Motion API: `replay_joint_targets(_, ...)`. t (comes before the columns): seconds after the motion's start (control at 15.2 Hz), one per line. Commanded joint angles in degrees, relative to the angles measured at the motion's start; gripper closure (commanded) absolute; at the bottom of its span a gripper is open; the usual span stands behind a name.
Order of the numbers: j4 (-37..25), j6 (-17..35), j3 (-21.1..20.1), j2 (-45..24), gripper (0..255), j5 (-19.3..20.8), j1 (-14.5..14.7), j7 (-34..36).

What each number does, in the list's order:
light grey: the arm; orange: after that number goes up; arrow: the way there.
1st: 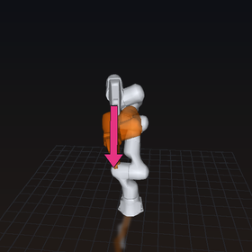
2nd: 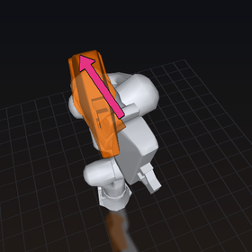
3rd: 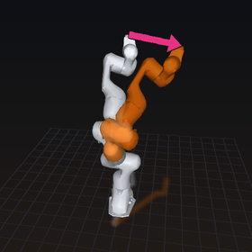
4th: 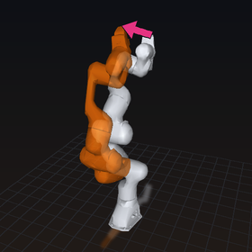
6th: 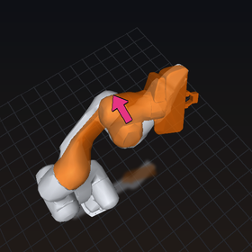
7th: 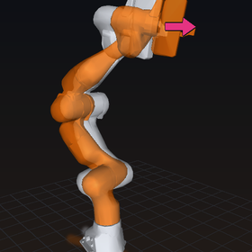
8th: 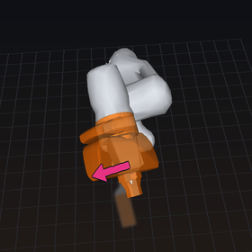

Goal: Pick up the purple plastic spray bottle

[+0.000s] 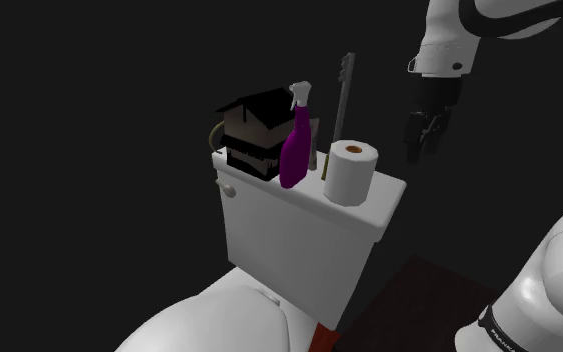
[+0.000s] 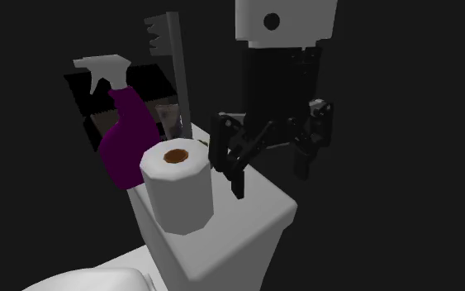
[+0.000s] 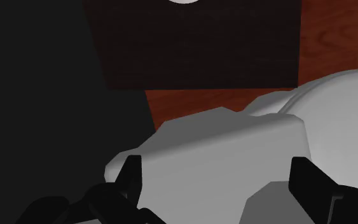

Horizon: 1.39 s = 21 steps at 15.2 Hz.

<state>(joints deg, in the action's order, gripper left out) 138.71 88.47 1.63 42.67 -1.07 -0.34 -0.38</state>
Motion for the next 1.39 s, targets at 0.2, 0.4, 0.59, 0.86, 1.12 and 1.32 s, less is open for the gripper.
replay_joint_targets(0.2,-0.5,2.9,-5.9,-0.4,0,-2.6,-0.4,10.4)
replay_joint_targets(0.4,-2.3,5.8,-11.8,-2.3,0,-4.3,-1.3,20.8)
replay_joint_targets(0.59,-5.2,8.6,-17.8,-5.5,0,-4.9,-2.8,31.3)
replay_joint_targets(0.86,-11.1,11.4,-25.8,-11.7,0,-3.3,-5.9,45.6)
replay_joint_targets(1.12,-19.1,12.5,-34.0,-19.9,0,1.4,-10.0,60.8)
replay_joint_targets(1.32,-26.7,11.5,-40.4,-27.7,0,7.5,-13.3,73.0)
